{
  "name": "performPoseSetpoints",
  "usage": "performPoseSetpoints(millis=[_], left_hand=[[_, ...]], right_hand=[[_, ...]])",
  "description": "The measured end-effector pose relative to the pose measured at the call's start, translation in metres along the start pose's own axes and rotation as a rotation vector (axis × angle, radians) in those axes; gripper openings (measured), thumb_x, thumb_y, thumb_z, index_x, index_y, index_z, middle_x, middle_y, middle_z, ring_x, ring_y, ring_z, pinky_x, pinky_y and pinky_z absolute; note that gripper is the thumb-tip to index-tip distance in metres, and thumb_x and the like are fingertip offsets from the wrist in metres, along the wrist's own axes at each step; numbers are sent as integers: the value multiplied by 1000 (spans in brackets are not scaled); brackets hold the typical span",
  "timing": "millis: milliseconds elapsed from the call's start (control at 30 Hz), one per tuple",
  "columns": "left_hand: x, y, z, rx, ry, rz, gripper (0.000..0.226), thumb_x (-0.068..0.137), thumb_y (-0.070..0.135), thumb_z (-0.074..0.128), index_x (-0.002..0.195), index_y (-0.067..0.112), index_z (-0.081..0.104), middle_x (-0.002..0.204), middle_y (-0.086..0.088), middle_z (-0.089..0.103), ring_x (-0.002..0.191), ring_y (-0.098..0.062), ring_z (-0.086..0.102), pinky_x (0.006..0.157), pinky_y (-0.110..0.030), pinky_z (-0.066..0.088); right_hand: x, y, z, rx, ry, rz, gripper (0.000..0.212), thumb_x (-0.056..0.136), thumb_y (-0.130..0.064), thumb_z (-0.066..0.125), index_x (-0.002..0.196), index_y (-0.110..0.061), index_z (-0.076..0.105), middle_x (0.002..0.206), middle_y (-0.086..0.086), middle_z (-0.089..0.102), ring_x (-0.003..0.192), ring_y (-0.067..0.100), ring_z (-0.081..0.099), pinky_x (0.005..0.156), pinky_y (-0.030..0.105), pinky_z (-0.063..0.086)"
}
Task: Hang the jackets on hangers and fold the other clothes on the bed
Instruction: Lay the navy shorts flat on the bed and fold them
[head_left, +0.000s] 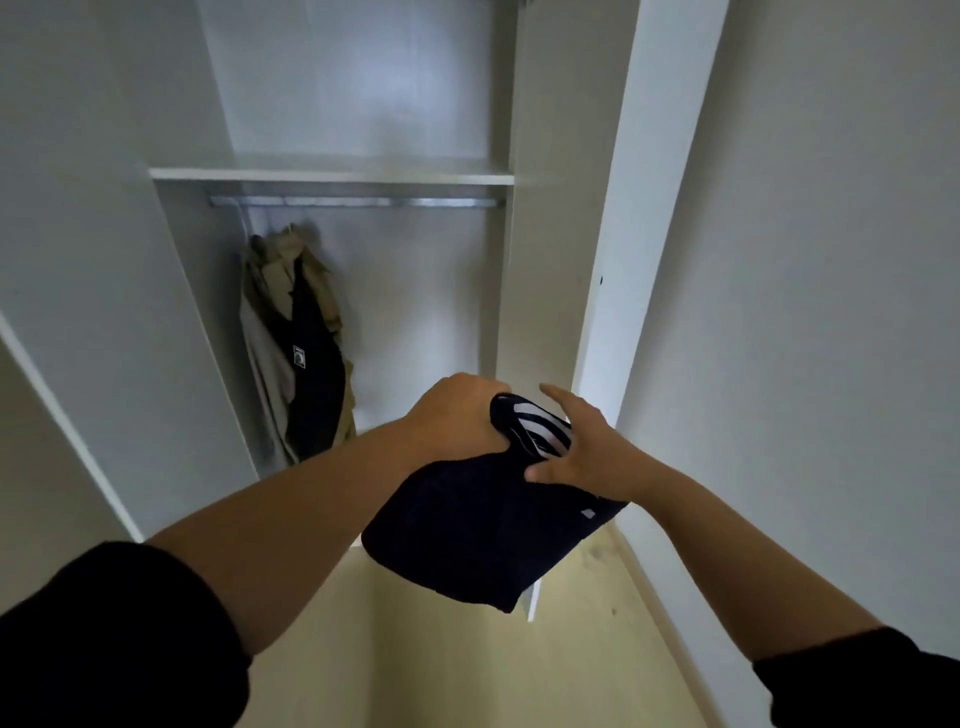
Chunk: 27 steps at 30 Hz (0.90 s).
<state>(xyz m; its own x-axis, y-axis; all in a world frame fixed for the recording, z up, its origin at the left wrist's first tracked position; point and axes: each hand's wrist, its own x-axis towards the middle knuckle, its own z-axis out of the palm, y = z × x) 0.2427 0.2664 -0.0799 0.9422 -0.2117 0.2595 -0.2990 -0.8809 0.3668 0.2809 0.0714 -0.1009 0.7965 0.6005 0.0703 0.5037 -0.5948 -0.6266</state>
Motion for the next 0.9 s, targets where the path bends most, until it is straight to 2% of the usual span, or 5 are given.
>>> performPoseSetpoints(millis=[100,333,600,767,900], left_hand=[[42,-52,-14,-30,12,-13,28,72,20,69,58,25,45,60,10,53,57,-6,50,58,-19,40],[138,-189,-92,-329,1,-255,16,70,19,80,84,17,71,85,1,71,82,-12,67,75,-24,52],[239,-295,-199,-78,156,-248,89,66,18,86,141,31,38,120,11,52,110,-7,50,92,-15,40],[304,-327,-261,266,-228,-361,79,66,25,85,136,26,46,115,15,51,104,-8,51,80,-16,40],[341,-367,-298,279,-277,-498,33,70,22,82,99,23,66,91,12,67,89,-15,65,74,-23,52]], right_hand=[[77,8,-1,-63,-133,-65,105,64,-36,86,147,-25,23,142,-3,43,127,17,44,107,36,38],[271,-2,-21,-37,-226,-53,18,74,-19,79,88,-24,69,88,-5,71,82,12,68,76,22,53],[455,-78,-70,9,-281,-210,10,77,-19,79,82,-19,71,82,-2,72,72,10,68,68,18,54],[554,-127,-96,-141,-399,-368,18,78,-24,77,94,-19,72,84,-3,73,68,8,68,64,21,56],[628,-163,-108,-273,-439,-445,28,79,-23,77,103,-9,71,95,3,72,79,14,67,68,19,53]])
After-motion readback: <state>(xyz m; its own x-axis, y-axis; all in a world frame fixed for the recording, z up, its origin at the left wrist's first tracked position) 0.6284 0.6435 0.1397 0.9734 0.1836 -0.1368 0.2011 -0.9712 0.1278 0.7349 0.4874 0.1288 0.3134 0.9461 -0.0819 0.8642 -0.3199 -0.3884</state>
